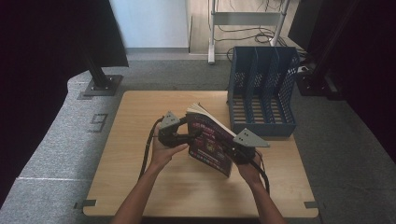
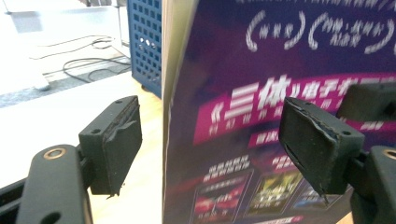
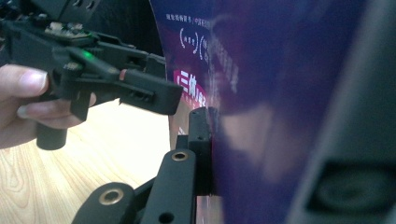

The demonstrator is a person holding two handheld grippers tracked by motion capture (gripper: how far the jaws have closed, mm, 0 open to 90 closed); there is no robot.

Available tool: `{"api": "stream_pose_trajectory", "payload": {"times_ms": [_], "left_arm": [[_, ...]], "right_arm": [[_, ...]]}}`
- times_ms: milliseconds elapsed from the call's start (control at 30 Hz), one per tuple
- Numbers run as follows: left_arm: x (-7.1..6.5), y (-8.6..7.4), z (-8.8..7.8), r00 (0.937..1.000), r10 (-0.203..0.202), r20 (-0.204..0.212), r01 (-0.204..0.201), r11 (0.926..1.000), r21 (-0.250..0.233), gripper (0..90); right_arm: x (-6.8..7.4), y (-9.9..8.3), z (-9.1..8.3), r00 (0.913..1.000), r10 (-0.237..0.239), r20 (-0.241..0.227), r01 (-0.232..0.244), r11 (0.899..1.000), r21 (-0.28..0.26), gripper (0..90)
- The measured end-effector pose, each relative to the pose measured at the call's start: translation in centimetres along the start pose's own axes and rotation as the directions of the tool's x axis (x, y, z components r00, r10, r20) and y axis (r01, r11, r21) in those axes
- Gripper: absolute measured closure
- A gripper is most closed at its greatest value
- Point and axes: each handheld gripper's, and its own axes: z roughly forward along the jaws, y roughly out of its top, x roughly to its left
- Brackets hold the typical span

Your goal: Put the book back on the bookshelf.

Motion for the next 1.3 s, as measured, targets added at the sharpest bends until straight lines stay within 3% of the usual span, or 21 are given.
{"api": "stream_pose_trajectory", "payload": {"times_ms": [333,567,700,800,1133,1300], "left_arm": [[0.8,-2.3,-1.0,0.9984,-0.055,-0.01,0.055,0.9985,0.007,21.8],[0.8,-3.5,-1.4,0.9982,-0.055,-0.025,0.056,0.9983,0.017,22.0],[1.0,-4.5,-1.9,0.9945,-0.1,-0.031,0.101,0.9947,0.019,22.3],[1.2,-5.3,-2.2,0.9927,-0.111,-0.046,0.112,0.9935,0.021,22.5],[1.0,-6.7,-2.7,0.994,-0.097,-0.051,0.099,0.9943,0.04,22.5],[0.8,-7.7,-2.5,0.9951,-0.081,-0.056,0.085,0.9937,0.073,22.4]], "right_arm": [[0.2,-0.1,0.0,0.9999,0.01,0.01,-0.01,1.0,-0.01,81.4],[0.1,-0.1,0.0,0.9997,0.019,0.016,-0.019,1.0,-0.012,81.5],[0.1,-0.1,0.0,0.9996,0.021,0.021,-0.021,1.0,-0.014,81.5],[0.1,-0.1,0.0,0.9996,0.022,0.021,-0.021,1.0,-0.015,81.5],[0.1,-0.1,0.1,0.999,0.031,0.032,-0.03,0.999,-0.019,81.6],[0.0,0.0,0.0,0.9985,0.04,0.038,-0.039,0.999,-0.024,81.6]]}}
